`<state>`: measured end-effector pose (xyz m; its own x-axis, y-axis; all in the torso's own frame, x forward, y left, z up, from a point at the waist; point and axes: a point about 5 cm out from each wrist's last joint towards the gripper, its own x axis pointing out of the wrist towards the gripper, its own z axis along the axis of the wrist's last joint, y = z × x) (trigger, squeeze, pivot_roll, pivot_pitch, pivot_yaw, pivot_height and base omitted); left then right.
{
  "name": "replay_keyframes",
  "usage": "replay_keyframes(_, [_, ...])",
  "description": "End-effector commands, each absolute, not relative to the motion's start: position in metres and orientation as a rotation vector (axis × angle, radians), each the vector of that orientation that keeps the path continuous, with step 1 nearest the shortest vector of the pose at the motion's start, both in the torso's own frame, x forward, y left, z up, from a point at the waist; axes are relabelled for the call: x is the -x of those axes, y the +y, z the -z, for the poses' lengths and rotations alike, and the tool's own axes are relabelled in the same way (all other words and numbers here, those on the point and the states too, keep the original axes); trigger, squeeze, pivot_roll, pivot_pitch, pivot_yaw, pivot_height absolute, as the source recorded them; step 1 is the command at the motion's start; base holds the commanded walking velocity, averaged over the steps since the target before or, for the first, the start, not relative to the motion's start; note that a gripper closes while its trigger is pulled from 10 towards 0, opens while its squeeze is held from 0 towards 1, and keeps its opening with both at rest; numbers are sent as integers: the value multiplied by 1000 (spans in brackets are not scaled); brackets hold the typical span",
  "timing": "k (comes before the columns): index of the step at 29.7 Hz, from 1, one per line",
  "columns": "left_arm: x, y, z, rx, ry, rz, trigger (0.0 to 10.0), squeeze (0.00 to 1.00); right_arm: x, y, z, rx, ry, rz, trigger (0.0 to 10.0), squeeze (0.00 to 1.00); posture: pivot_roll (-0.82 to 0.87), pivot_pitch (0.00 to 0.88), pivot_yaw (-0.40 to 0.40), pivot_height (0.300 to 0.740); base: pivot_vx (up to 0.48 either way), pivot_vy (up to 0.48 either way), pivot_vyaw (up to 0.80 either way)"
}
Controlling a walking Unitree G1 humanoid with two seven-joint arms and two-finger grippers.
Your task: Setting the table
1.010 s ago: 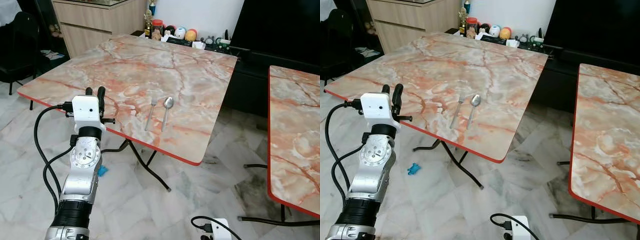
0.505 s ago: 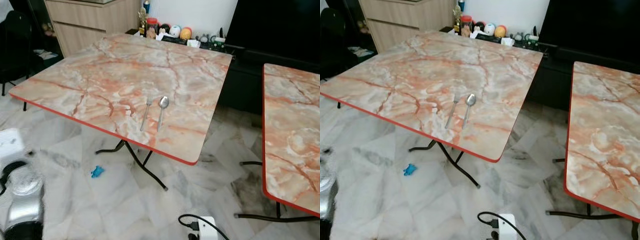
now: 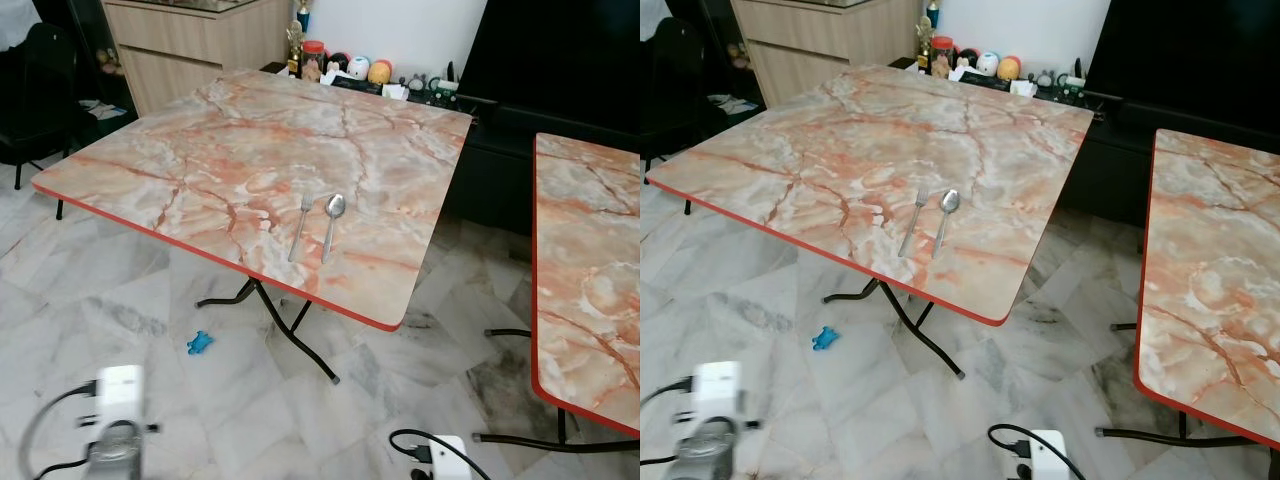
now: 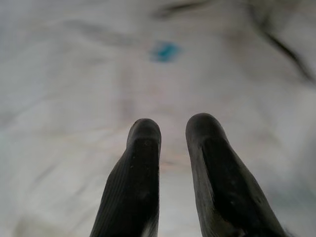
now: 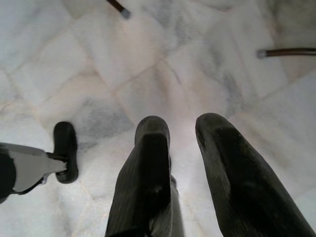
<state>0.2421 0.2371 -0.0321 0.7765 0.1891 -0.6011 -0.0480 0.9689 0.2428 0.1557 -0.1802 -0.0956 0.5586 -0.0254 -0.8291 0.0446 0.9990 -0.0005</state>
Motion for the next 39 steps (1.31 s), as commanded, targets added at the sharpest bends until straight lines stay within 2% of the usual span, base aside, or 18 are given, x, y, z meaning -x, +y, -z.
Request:
replay_keyframes(1, [-241,223,38,-253,700,3,10000,0,-154,-183,96,-28,980,61,10000,0,145,10,-48,740,0,0,0])
replay_keyframes(5, [-235,203,49,-277,770,123,10000,0,-154,-185,96,-17,985,80,10000,0,119,5,-42,740,0,0,0])
replay_keyframes(10, [-228,196,56,-165,822,118,10000,0,-154,-186,96,-31,981,102,10000,0,110,3,-36,740,0,0,0])
replay_keyframes(16, [-227,207,56,-96,821,21,10000,0,-154,-188,96,-55,975,136,10000,0,84,0,10,740,0,0,0])
replay_keyframes(23, [-223,217,56,-133,848,29,10000,0,-155,-181,96,-79,958,143,10000,0,41,0,46,740,0,0,0])
replay_keyframes(31, [-217,220,60,-121,876,6,10000,0,-151,-183,97,-68,957,139,10000,0,52,0,39,740,0,0,0])
replay_keyframes(39, [-207,224,65,-90,905,-30,10000,0,-159,-183,93,-87,931,161,10000,0,72,0,27,740,0,0,0])
